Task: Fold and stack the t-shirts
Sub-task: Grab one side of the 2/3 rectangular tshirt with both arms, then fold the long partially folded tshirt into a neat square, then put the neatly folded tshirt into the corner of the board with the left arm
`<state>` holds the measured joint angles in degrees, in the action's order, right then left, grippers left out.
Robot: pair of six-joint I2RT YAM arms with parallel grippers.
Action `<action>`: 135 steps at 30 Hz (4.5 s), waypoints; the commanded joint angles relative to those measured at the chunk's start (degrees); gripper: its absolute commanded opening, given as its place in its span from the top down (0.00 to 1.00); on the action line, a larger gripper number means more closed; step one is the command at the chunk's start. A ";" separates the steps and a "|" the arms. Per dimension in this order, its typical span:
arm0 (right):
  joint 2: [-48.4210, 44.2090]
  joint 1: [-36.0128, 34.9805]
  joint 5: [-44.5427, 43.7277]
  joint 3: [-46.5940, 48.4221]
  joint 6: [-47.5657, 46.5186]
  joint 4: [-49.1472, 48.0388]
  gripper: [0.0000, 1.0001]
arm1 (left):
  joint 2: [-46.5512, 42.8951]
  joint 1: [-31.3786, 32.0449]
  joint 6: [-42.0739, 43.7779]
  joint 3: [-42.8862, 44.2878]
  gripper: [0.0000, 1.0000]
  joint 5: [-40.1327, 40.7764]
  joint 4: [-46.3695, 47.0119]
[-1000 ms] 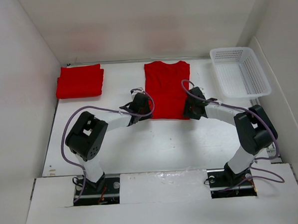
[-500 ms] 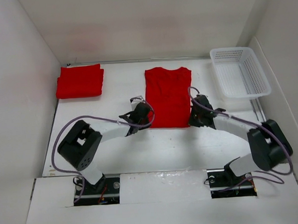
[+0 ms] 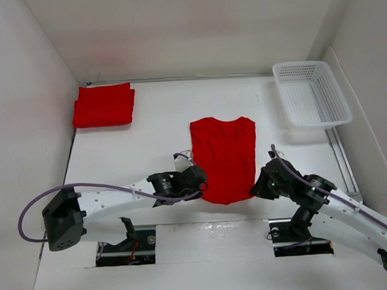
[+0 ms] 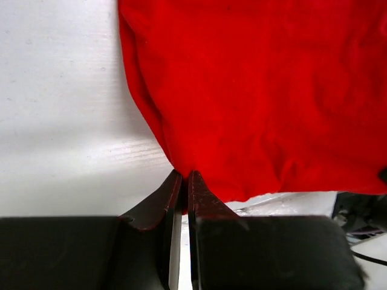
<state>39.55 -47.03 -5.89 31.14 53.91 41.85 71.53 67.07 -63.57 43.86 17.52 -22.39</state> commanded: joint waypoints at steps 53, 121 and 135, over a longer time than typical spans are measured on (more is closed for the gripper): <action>48.33 33.75 -1.58 38.55 -24.99 -14.51 1.00 | 36.84 -33.58 33.51 47.28 1.00 -1.69 8.86; 23.29 34.10 -9.58 27.40 -24.03 -9.85 0.00 | 51.52 -33.41 43.61 43.42 0.83 -12.51 13.43; 19.07 38.93 -10.63 25.29 -27.27 -9.33 0.00 | 35.70 -42.97 58.38 47.81 1.00 -13.12 12.64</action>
<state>59.96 -8.99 -14.85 56.73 28.25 33.04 114.39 27.51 -11.25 87.50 3.92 -9.65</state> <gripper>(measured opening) 0.999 0.058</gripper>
